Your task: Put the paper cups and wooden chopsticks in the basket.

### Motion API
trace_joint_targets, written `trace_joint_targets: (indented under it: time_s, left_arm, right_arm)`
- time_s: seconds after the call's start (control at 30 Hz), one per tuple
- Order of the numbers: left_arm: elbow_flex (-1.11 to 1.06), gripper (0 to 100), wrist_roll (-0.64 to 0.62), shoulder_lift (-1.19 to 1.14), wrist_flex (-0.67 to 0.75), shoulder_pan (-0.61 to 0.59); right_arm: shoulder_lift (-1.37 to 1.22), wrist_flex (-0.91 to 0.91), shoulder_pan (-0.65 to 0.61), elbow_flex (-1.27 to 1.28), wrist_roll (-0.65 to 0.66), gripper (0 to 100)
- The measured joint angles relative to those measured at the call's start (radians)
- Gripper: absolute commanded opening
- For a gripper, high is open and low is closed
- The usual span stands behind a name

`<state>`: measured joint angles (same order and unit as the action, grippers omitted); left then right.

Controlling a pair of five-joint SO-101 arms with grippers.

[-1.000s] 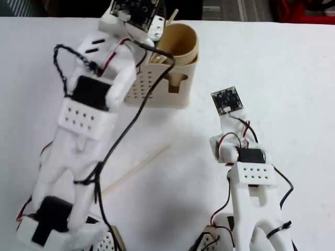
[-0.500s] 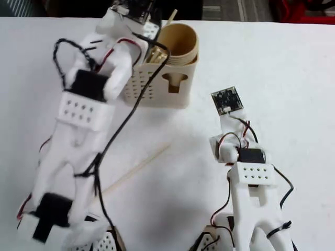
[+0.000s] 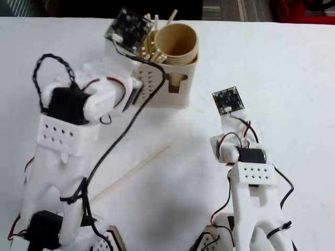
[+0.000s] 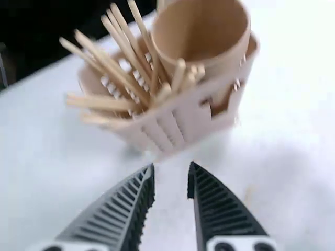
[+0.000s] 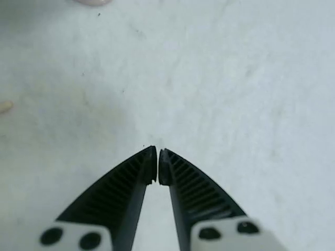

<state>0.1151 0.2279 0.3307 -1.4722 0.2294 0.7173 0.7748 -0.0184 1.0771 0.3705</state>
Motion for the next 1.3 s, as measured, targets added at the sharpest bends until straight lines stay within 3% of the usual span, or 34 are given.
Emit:
trace_joint_targets:
  time_s: [0.27, 0.67, 0.8, 1.03, 1.3]
  left_arm:
    - [-0.345, 22, 0.068, 0.002, 0.037, 0.005]
    - [-0.796, 22, 0.149, 0.002, 0.315, 0.104]
    - [-0.819, 22, 0.149, -0.017, 0.354, 0.130]
    - [-0.809, 21, 0.155, -0.273, 0.439, 0.143]
    - [-0.621, 3, 0.155, -0.512, 0.362, 0.163]
  right_arm:
    - [0.000, -0.055, 0.097, 0.000, -0.074, 2.5]
    - [0.000, -0.060, 0.109, 0.000, -0.081, 2.5]
    - [0.000, -0.060, 0.109, 0.000, -0.081, 2.5]
    - [0.000, -0.060, 0.109, 0.000, -0.081, 2.5]
    - [0.000, -0.060, 0.109, 0.000, -0.081, 2.5]
